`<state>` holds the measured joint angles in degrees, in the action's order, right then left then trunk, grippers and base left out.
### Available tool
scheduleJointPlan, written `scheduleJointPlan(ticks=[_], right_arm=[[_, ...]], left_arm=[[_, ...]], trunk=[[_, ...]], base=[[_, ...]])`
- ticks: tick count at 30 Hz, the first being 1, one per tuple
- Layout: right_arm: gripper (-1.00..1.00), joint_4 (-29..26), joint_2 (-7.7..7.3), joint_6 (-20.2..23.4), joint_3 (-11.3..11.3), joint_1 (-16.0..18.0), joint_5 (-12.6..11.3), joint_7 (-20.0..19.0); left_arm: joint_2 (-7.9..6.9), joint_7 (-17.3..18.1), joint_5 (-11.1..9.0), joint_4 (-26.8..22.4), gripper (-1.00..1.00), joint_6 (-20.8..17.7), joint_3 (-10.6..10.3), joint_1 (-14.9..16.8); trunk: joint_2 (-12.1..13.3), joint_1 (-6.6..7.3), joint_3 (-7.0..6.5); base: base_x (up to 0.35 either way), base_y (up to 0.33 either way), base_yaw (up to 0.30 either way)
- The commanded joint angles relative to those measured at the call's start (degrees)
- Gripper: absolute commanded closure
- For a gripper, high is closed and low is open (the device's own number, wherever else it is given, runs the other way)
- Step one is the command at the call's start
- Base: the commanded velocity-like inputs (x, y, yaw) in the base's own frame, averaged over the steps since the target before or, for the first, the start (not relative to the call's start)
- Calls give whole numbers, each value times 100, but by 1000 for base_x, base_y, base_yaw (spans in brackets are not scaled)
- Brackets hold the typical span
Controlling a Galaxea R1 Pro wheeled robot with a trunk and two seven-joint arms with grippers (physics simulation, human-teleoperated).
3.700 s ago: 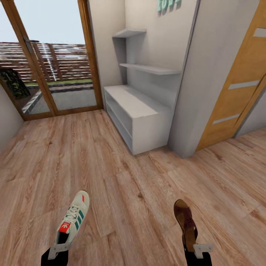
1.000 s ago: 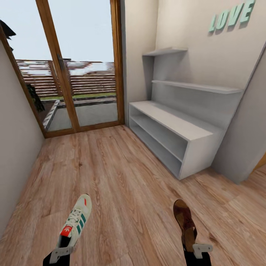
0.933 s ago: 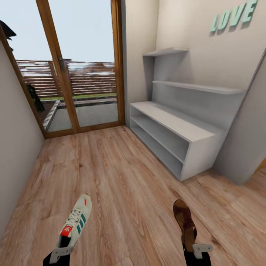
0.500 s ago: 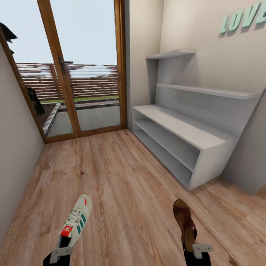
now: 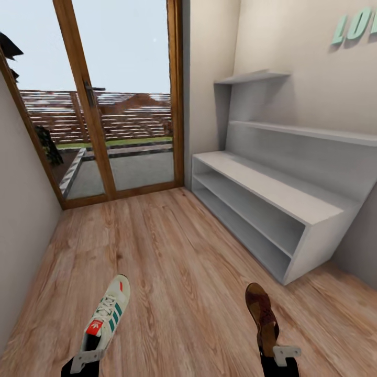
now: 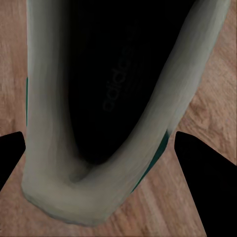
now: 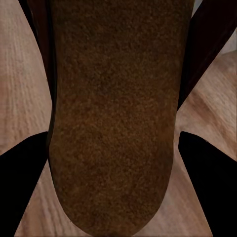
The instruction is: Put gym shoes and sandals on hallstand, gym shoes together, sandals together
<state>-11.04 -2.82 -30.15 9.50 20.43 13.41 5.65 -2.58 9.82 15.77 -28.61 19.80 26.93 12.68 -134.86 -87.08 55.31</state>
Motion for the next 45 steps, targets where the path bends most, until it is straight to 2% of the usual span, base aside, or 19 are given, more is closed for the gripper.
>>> scheduleJointPlan(ticks=[1,11,33,45], right_arm=[[100,5,1,-17,26,5,62,32],[100,5,1,-17,26,5,58,32],[100,5,10,-11,26,5,51,32],[100,5,10,-9,26,4,48,32]], left_arm=[[4,46,41,4,100,24,49,7],[10,46,41,4,100,24,56,7],[12,54,49,12,100,31,57,7],[12,55,49,13,100,27,57,7]], trunk=[[-2,-2,5],[-2,-2,-14],[-2,-2,-12],[-2,-2,30]], base=[[301,187,0],[299,205,-178],[316,156,-289],[67,25,-290]])
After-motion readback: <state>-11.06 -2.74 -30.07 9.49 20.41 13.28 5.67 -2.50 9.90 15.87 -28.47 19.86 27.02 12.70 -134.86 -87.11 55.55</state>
